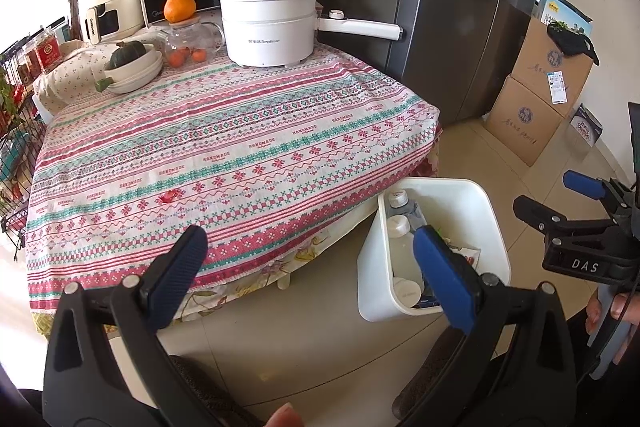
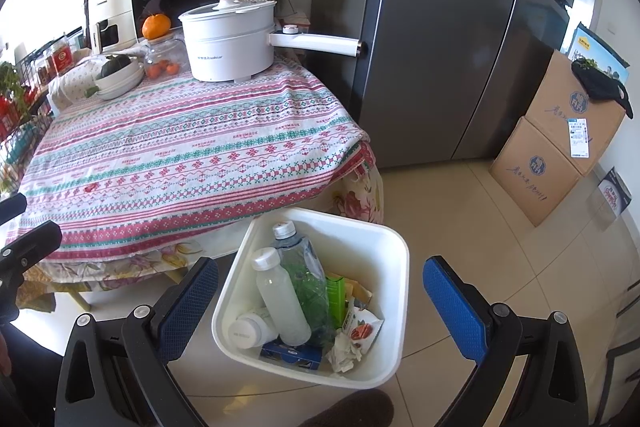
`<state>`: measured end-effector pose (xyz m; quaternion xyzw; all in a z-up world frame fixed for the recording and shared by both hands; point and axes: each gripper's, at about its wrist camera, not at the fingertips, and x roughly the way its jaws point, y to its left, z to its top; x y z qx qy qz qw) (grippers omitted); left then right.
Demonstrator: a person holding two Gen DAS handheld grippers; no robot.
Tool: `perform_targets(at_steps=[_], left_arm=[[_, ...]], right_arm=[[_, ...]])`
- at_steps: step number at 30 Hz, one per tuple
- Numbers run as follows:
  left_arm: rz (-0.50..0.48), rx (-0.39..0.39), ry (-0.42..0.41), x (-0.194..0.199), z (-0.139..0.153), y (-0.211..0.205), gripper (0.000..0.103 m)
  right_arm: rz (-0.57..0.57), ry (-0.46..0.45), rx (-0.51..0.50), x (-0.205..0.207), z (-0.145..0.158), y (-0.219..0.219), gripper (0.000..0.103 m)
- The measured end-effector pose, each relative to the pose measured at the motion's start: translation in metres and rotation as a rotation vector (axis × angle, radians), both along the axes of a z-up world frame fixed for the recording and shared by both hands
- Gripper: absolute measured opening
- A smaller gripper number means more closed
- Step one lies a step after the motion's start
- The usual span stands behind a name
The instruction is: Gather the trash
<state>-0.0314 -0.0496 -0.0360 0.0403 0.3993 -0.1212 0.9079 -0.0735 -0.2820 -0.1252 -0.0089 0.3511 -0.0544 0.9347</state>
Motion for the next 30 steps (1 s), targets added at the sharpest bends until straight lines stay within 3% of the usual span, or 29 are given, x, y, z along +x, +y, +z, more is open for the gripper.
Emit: perform_targets(at_steps=[30], left_arm=[[0.000, 0.017, -0.024, -0.0043, 0.0017, -0.0009, 0.102]], right_arm=[[-0.001, -0.001, -0.001, 0.0017, 0.0015, -0.0007, 0.103]])
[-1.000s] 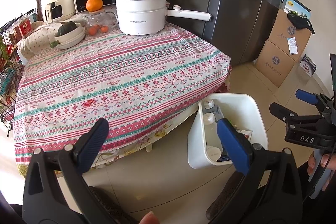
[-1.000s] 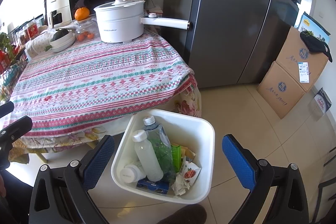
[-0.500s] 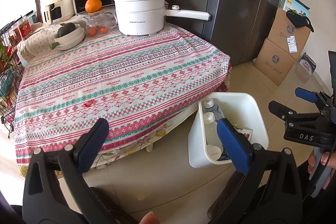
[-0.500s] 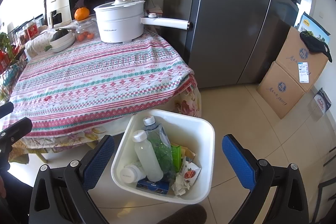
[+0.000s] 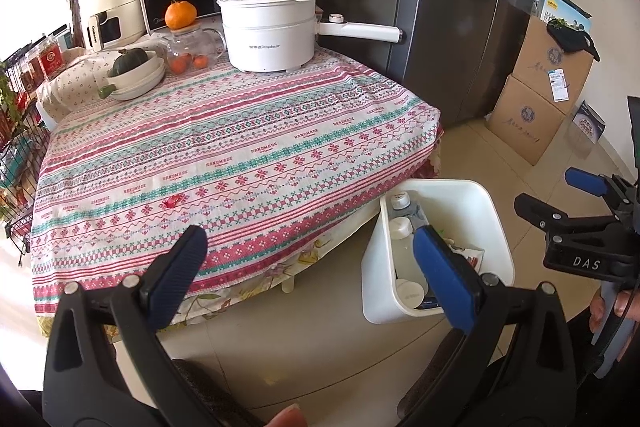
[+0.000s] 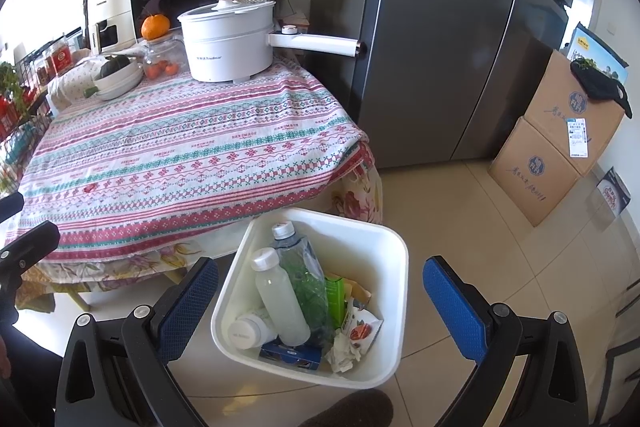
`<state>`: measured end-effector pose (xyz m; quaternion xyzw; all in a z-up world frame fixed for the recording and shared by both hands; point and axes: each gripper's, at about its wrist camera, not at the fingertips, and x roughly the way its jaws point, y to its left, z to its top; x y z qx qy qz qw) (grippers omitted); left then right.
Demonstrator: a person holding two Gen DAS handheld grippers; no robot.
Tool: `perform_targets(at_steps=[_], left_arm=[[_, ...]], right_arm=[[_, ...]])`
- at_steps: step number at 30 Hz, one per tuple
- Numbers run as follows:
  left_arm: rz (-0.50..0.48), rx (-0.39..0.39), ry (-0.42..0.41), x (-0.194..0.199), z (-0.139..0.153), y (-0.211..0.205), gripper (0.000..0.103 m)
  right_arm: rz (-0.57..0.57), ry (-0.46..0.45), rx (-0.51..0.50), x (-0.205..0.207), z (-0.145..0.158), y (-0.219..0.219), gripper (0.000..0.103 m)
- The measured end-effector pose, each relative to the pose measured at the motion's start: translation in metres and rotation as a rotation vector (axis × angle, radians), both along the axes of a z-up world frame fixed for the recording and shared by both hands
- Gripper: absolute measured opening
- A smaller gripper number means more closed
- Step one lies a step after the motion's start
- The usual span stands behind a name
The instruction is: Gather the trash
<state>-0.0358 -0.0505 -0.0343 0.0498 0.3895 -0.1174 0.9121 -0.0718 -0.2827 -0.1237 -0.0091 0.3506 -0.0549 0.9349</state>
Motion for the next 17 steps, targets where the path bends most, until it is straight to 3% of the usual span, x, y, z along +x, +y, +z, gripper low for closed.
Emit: perform_targets(at_steps=[17], left_arm=[[-0.003, -0.028, 0.025, 0.0012, -0.0005, 0.0016, 0.102]], right_arm=[[0.006, -0.039, -0.001, -0.0036, 0.0052, 0.0053, 0.103]])
